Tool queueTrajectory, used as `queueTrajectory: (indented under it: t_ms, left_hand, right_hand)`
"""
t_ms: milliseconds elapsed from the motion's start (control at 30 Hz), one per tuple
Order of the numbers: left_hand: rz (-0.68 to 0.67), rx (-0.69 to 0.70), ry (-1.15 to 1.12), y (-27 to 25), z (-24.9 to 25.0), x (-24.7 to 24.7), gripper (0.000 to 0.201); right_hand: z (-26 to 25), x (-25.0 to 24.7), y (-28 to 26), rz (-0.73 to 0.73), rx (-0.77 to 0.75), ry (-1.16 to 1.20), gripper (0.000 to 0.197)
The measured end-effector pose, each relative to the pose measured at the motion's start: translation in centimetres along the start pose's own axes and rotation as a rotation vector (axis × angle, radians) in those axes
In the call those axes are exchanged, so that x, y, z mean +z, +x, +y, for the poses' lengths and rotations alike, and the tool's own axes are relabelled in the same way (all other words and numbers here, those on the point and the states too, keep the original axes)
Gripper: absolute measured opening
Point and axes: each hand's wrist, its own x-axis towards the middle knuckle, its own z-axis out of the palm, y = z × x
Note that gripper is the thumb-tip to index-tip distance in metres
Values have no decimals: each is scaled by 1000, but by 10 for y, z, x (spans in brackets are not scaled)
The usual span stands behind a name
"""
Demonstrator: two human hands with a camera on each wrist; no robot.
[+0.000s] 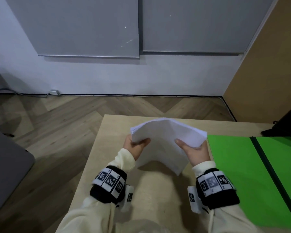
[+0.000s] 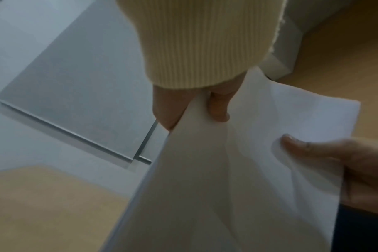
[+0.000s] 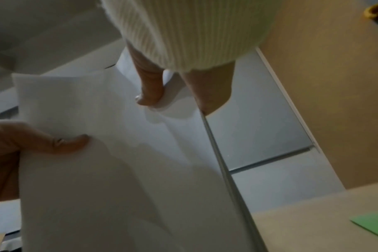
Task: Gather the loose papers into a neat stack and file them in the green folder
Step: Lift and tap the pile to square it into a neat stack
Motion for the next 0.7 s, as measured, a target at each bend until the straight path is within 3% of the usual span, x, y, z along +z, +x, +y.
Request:
queueTrajectory:
  t_ms: [167,267,367,433,533,700]
  left_hand:
    - [10,1,-53,1,5,1,35]
    - [27,-133,8,11,-21,3,31]
    - [52,-287,184,19,-60,7,14]
    - [72,-366,240,21,-79,8,38]
    - [54,-372,305,24,-87,8,45]
    - [83,-264,210,26,-81,4,23]
  right_hand:
    - [-1,-2,6,78,20,72,59]
    - [20,2,11,49,105,-5,64]
    - [51,8,16,24,192,-109,63]
    - [64,9,17,35,222,-134,59]
    - [64,7,19,85,231,-108,50]
    - [52,4,17,57,190,-9,47]
